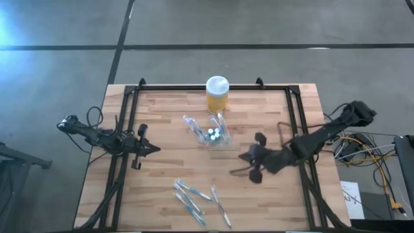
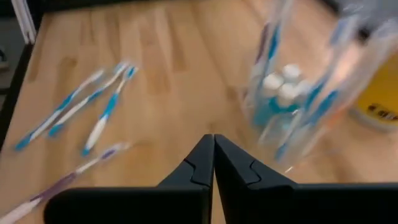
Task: Pick & Place toothbrushing station
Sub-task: Put the purple toothbrush into the transparent organizer
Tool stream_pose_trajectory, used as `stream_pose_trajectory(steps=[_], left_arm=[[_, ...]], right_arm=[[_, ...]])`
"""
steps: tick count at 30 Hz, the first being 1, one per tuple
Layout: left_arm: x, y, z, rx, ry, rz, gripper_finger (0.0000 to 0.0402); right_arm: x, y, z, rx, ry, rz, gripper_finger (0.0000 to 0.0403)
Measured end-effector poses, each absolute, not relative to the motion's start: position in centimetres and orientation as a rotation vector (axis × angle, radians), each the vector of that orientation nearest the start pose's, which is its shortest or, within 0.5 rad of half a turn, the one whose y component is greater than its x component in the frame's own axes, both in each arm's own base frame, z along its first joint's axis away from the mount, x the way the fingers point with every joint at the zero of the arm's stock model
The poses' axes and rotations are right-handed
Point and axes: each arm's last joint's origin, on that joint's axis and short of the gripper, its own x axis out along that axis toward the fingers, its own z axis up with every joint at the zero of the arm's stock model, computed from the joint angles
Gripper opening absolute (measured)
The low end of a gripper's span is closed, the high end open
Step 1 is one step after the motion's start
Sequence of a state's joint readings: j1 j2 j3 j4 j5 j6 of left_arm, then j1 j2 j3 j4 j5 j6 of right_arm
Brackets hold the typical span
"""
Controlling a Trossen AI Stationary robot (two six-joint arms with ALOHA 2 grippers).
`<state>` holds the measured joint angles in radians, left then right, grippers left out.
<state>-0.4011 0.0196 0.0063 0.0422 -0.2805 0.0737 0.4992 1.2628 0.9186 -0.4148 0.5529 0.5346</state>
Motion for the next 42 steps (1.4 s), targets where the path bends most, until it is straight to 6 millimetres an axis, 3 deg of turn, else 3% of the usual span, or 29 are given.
stream_pose_trajectory(steps=[7,11,15,22,27,32,42], left_arm=[[9.3,-3.2,16.8,0.089,-0.034,-0.153,0.001],[9.3,-3.2,16.8,0.048,-0.031,-0.155,0.0011],[9.3,-3.2,16.8,0.007,-0.027,-0.157,0.0011],[9.2,-3.3,16.7,-0.007,-0.017,-0.193,0.0012],[9.2,-3.4,16.6,-0.021,0.001,-0.249,0.0012],[9.3,-3.5,16.4,-0.027,0.025,-0.269,0.0012],[9.4,-3.6,16.2,-0.026,0.041,-0.279,0.0012]], right_arm=[[27.3,16.4,26.8,0.3,0.716,-0.293,0.0008],[29.7,19.0,25.2,0.486,0.755,-0.429,0.0008],[32.6,21.4,23.4,0.593,0.875,-0.42,0.0012],[37.2,25.7,19.9,0.764,1.064,-0.346,0.0079],[39.0,26.9,18.2,0.765,1.145,-0.437,0.0142],[39.5,26.9,17.8,0.743,1.219,-0.596,0.019],[40.8,26.9,15.8,0.74,1.275,-0.627,0.0205]])
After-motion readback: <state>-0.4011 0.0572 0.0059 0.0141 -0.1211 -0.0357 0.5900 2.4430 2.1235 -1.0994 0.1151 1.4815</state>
